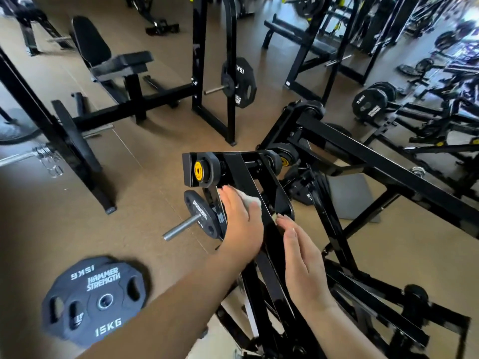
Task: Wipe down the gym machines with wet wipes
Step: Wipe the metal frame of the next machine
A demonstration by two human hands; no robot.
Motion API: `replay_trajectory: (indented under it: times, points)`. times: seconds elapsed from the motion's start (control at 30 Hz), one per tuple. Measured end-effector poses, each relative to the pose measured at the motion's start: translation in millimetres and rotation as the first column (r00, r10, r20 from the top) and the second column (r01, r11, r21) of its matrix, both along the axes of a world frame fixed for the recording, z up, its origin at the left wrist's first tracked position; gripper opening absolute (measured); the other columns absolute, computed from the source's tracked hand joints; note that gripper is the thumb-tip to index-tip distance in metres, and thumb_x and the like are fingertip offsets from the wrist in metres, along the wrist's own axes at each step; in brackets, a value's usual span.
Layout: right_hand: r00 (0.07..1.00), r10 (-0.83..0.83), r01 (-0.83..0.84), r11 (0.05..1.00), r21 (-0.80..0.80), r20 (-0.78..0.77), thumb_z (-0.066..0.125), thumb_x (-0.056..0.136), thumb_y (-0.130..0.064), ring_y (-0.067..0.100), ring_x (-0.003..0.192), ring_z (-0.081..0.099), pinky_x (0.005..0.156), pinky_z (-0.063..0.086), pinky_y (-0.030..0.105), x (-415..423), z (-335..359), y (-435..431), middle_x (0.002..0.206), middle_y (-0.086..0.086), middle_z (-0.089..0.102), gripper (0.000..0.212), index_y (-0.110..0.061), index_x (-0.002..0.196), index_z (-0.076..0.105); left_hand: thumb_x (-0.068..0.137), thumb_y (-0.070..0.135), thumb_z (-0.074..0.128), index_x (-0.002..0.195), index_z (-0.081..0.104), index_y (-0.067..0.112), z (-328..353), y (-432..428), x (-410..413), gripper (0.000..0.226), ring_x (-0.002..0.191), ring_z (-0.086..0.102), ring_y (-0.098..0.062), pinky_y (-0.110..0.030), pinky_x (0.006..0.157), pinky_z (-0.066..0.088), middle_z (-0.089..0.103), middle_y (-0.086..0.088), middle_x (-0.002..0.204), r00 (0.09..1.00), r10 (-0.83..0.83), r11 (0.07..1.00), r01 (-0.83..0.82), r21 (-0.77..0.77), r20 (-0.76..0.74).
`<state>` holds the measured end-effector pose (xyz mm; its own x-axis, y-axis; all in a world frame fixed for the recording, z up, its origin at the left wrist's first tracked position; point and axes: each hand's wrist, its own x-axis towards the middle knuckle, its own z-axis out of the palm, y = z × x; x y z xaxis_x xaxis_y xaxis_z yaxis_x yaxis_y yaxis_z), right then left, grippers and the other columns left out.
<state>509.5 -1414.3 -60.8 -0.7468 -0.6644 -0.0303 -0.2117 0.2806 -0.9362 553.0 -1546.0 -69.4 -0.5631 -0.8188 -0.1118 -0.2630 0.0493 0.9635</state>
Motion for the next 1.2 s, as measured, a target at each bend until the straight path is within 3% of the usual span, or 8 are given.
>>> replay_trajectory:
  times: [0.13, 0.33, 0.67, 0.8, 0.9, 1.0, 1.07, 1.2]
  points:
    - [0.999, -0.016, 0.017, 0.999, 0.031, -0.033, 0.031, 0.102, -0.053, -0.012, 0.137, 0.043, 0.121, 0.036, 0.033, 2, 2, 0, 0.137, -0.031, 0.056, 0.044, -0.041, 0.133, 0.059, 0.105, 0.022, 0.038, 0.160, -0.001, 0.000, -7, 8, 0, 0.071, 0.158, -0.003, -0.036, -0.053, 0.128, 0.009, -0.004, -0.022, 0.169, 0.999, -0.017, 0.992, 0.020, -0.121, 0.028]
    - [0.997, -0.042, 0.043, 0.999, -0.018, 0.059, 0.035, 0.102, -0.051, -0.010, 0.132, 0.050, 0.118, 0.040, 0.032, 2, 5, -2, 0.137, -0.020, 0.063, 0.053, -0.026, 0.140, 0.062, 0.112, 0.018, 0.037, 0.162, -0.005, 0.005, -25, 71, 62, 0.067, 0.155, -0.025, -0.026, -0.046, 0.128, -0.003, -0.026, -0.008, 0.168, 0.913, -0.405, 0.797, 0.375, -0.474, 0.042]
    - [0.995, -0.020, 0.028, 0.996, 0.080, -0.100, 0.035, 0.112, -0.040, -0.016, 0.124, 0.051, 0.109, 0.042, 0.017, 6, 9, -2, 0.127, -0.022, 0.064, 0.040, -0.026, 0.137, 0.062, 0.111, 0.026, 0.035, 0.161, -0.015, 0.018, -11, 50, 24, 0.071, 0.153, -0.026, -0.008, -0.039, 0.129, -0.004, -0.024, 0.000, 0.169, 0.986, -0.133, 0.989, 0.125, -0.079, -0.097]
    - [0.954, 0.049, 0.003, 0.985, 0.173, -0.296, 0.031, 0.105, -0.050, -0.001, 0.141, 0.042, 0.121, 0.036, 0.032, 11, 6, -1, 0.149, -0.009, 0.055, 0.056, -0.020, 0.145, 0.056, 0.111, 0.035, 0.037, 0.139, 0.051, 0.048, -26, 90, 77, 0.034, 0.139, 0.048, -0.020, -0.036, 0.118, 0.038, 0.059, -0.009, 0.138, 0.962, -0.065, 0.960, 0.133, 0.246, -0.265]
    - [0.823, 0.137, -0.006, 0.972, 0.234, -0.551, 0.038, 0.107, -0.037, 0.007, 0.141, 0.045, 0.115, 0.044, 0.040, 14, 10, -12, 0.149, -0.006, 0.056, 0.044, -0.017, 0.139, 0.062, 0.110, 0.031, 0.042, 0.132, 0.062, 0.038, -43, 70, 94, 0.030, 0.125, 0.057, -0.007, -0.029, 0.108, 0.044, 0.067, 0.011, 0.127, 0.973, 0.190, 0.910, -0.124, 0.395, -0.131]
    - [0.736, 0.287, -0.098, 0.941, 0.323, -0.614, 0.044, 0.108, -0.030, 0.007, 0.146, 0.040, 0.111, 0.049, 0.039, 7, 22, -52, 0.158, -0.006, 0.046, 0.043, -0.019, 0.148, 0.054, 0.110, 0.028, 0.042, 0.100, 0.062, 0.037, -57, 35, 102, 0.023, 0.111, 0.056, -0.011, -0.031, 0.098, 0.042, 0.060, 0.004, 0.116, 0.965, 0.261, 0.891, -0.231, 0.390, -0.024]
    - [0.729, 0.388, -0.151, 0.895, 0.420, -0.564, 0.040, 0.109, -0.033, 0.004, 0.154, 0.022, 0.121, 0.032, 0.028, -2, 28, -87, 0.168, -0.010, 0.028, 0.051, -0.022, 0.159, 0.037, 0.109, 0.030, 0.041, 0.096, 0.056, 0.039, -66, 9, 96, 0.021, 0.108, 0.051, -0.008, -0.033, 0.105, 0.037, 0.048, 0.003, 0.119, 0.961, 0.276, 0.890, -0.259, 0.375, 0.008]
    - [0.671, 0.472, -0.123, 0.831, 0.542, -0.571, 0.024, 0.109, -0.041, 0.003, 0.158, -0.001, 0.130, 0.011, 0.032, -8, 19, -124, 0.173, -0.006, 0.008, 0.060, -0.019, 0.164, 0.016, 0.110, 0.028, 0.039, 0.138, 0.058, 0.031, -82, -49, 63, 0.034, 0.118, 0.051, -0.009, -0.024, 0.105, 0.034, 0.046, 0.004, 0.129, 0.940, 0.340, 0.926, -0.332, 0.181, -0.015]
